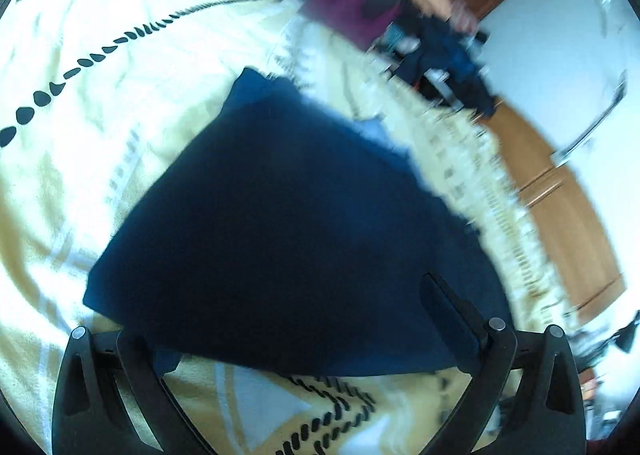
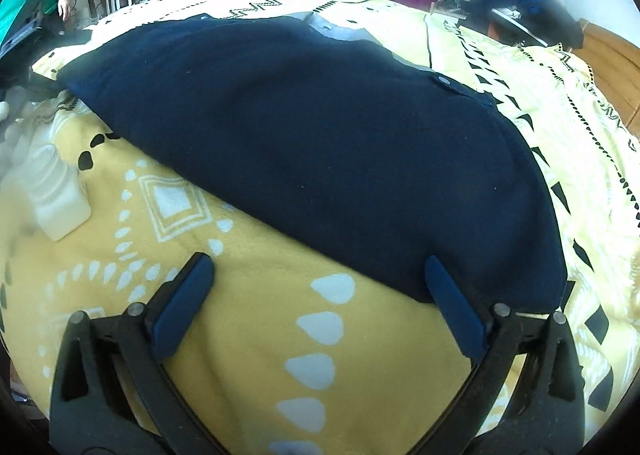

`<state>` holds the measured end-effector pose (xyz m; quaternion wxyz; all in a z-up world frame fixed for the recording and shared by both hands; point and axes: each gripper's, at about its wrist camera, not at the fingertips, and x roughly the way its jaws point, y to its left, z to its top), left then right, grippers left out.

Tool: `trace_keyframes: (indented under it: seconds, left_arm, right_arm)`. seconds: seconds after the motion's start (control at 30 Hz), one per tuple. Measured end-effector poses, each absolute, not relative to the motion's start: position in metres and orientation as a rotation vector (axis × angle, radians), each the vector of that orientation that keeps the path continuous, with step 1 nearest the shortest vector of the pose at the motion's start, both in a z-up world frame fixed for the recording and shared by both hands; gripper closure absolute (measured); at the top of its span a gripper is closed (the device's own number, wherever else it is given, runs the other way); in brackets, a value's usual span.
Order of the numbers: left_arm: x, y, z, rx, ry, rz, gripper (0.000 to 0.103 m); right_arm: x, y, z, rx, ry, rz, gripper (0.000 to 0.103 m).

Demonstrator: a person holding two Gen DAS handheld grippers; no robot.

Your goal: Fold small clothes

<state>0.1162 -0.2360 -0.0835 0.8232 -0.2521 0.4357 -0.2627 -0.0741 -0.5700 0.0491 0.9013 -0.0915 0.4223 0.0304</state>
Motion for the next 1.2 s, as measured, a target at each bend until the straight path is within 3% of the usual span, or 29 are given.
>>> trace_keyframes:
  seconds: [0.2, 0.63, 0.83, 1.2]
  left_arm:
    - [0.113, -0.211, -0.077, -0.695, 0.891, -0.631, 0.001]
    - [0.117, -0.200, -0.082, -0.699, 0.903, -0.642, 0.001]
    - [0.116, -0.189, -0.087, -0.750, 0.882, -0.639, 0.007]
    - [0.116, -0.198, -0.086, -0.706, 0.880, -0.668, 0.001]
  right_arm:
    - [-0.076, -0.569, 0.050, -0.186, 0.873, 0.061, 0.000]
    - [-0.076, -0.570, 0.050, -0.187, 0.874, 0.063, 0.000]
    - [-0.076, -0.570, 0.050, -0.187, 0.875, 0.064, 0.000]
    - [-0.076, -0.570, 0.051, -0.186, 0.875, 0.064, 0.000]
